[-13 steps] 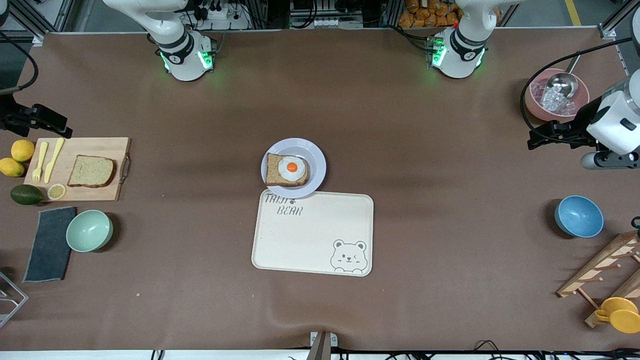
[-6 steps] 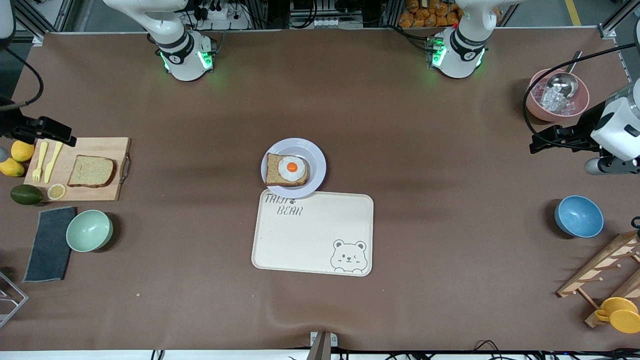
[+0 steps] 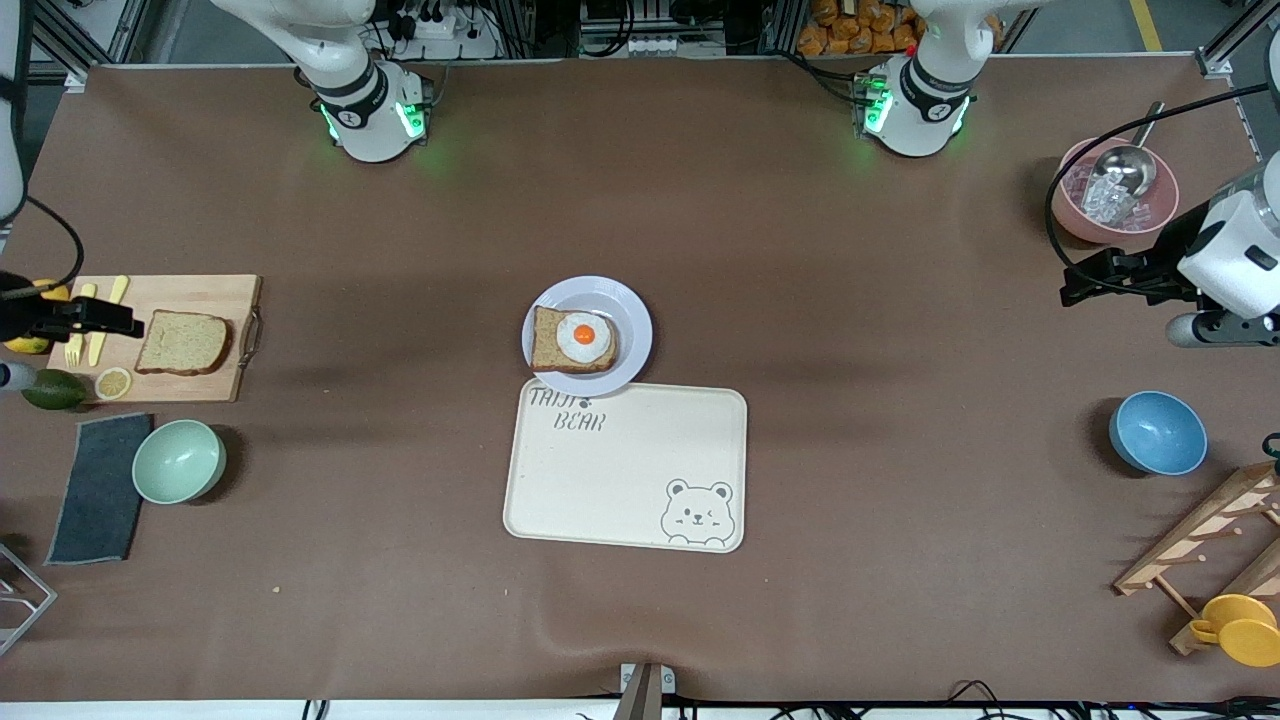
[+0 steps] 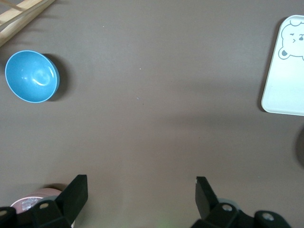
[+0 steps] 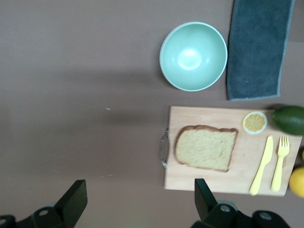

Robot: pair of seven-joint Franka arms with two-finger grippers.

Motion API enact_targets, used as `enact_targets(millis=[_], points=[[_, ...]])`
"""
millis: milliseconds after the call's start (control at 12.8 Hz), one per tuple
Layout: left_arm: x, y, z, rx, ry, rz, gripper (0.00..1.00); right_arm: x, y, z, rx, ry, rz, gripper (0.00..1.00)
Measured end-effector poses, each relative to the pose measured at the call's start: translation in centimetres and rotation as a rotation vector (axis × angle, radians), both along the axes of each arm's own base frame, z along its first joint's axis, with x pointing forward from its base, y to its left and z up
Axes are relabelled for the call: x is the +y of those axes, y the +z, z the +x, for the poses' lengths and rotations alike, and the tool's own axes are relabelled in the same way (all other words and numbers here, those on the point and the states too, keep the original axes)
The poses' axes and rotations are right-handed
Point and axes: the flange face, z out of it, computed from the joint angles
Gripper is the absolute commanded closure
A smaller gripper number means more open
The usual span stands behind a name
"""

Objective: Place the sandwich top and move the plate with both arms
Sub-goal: 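Lower the right gripper onto the bread slice edge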

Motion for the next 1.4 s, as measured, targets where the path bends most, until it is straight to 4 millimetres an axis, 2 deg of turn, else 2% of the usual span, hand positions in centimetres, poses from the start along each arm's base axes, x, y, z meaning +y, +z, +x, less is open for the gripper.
enact_targets(millis=[156, 467, 701, 857, 1012, 1168, 1324, 1402], points=[[-0.1, 0.0, 0.0, 0.0, -0.002, 0.001, 0.0, -3.8, -3.8, -0.1, 0.036, 0.03, 0.025, 0.0], [-0.1, 0.0, 0.0, 0.0, -0.003, 0.001, 0.0, -9.7, -8.0, -1.3, 0.052, 0.092, 0.064, 0.0], [0.0, 0.0, 0.0, 0.0, -0.002, 0.001, 0.0, -14.6, -12.4, -3.9, -0.006, 0.14, 0.063, 0.0], [0.0, 0.0, 0.0, 0.0, -0.001, 0.001, 0.0, -16.5, -14.9, -5.8, -0.019, 0.116, 0.058, 0.0], [0.3, 0.0, 0.0, 0.0, 0.003, 0.001, 0.0, -17.4, -16.4, -6.5, -0.055, 0.101, 0.032, 0.0], [0.5, 0.0, 0.0, 0.0, 0.006, 0.001, 0.0, -18.9, -18.8, -7.7, -0.078, 0.071, 0.011, 0.0], [0.6, 0.0, 0.1, 0.0, 0.008, 0.001, 0.0, -21.0, -21.4, -9.9, -0.061, -0.006, 0.014, 0.0], [0.6, 0.0, 0.1, 0.0, 0.009, 0.001, 0.0, -21.4, -22.2, -10.7, -0.049, -0.049, 0.015, 0.0]])
